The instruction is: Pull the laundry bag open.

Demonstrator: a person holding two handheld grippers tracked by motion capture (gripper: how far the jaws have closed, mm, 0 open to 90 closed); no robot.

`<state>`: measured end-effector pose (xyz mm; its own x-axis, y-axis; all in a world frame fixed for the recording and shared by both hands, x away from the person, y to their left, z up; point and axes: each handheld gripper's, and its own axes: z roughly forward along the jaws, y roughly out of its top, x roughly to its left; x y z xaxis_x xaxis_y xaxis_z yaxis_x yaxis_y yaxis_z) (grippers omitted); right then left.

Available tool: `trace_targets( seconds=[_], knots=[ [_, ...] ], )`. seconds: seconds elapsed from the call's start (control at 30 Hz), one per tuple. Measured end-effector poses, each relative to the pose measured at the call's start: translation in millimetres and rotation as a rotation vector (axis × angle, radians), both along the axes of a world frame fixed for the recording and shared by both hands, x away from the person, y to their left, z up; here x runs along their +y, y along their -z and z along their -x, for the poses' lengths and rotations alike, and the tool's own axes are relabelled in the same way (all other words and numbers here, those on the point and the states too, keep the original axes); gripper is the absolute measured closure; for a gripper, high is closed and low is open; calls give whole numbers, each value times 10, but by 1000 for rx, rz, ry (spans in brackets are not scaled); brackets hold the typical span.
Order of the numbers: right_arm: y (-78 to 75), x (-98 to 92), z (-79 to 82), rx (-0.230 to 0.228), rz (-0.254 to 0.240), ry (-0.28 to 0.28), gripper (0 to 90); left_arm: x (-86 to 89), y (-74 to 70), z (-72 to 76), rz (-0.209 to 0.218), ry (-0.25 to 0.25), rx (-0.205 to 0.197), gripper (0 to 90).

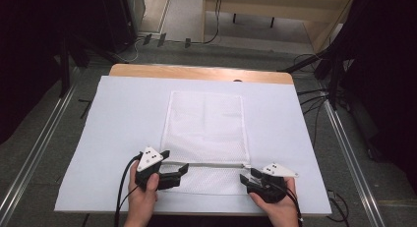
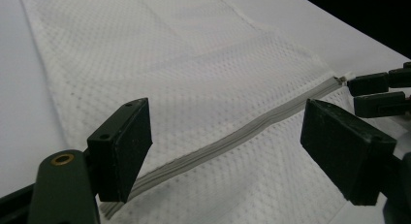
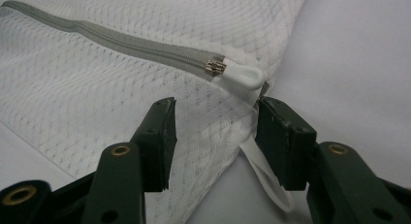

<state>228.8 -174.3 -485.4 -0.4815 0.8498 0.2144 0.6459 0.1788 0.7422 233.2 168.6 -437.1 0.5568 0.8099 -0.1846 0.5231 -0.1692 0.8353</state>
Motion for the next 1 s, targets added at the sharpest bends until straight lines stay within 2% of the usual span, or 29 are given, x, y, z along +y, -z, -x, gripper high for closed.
trace_targets(
  seconds=[0.1,0.17,0.23,0.3,0.33,0.4,0.5,0.57,0.6,0.63,0.67,0.73,0.83,0.9,1.0],
  knots=[
    [3,-1,39,-10,17,1,538,-134,-18,-14,5,23,-1,195],
    [16,12,62,-35,46,12,619,-234,-35,-37,4,36,0,195],
    [22,1,60,-53,77,29,749,-347,-55,-69,3,51,-1,197],
    [30,-52,32,-39,46,37,846,-490,-79,-104,-7,73,-1,202],
    [37,-92,8,-15,1,29,885,-542,-86,-115,-10,80,0,203],
    [46,-122,-5,0,-33,17,898,-714,-97,-158,-32,107,8,203],
    [30,-102,14,-29,-12,7,900,-906,-101,-195,-67,106,20,204],
    [8,-91,31,-44,-15,0,900,-984,-92,-225,-1,152,38,232],
    [-5,-88,38,-55,-19,-1,900,-1020,-91,-233,-10,145,45,251],
    [-17,-89,45,-62,-23,0,900,-1072,-87,-247,-31,130,51,310],
    [-34,-93,52,-72,-29,1,900,-1114,-81,-264,-32,133,66,374],
    [-65,-105,62,-99,-37,-2,900,-1182,-57,-310,-15,156,98,464],
    [-97,-106,74,-116,-51,-10,900,-1272,-28,-376,1,184,153,577],
    [-105,-99,76,-122,-55,-16,900,-1340,-16,-429,20,190,183,610],
    [-116,-75,84,-132,-57,-26,900,-1405,-31,-472,42,180,204,589]
  ],
)
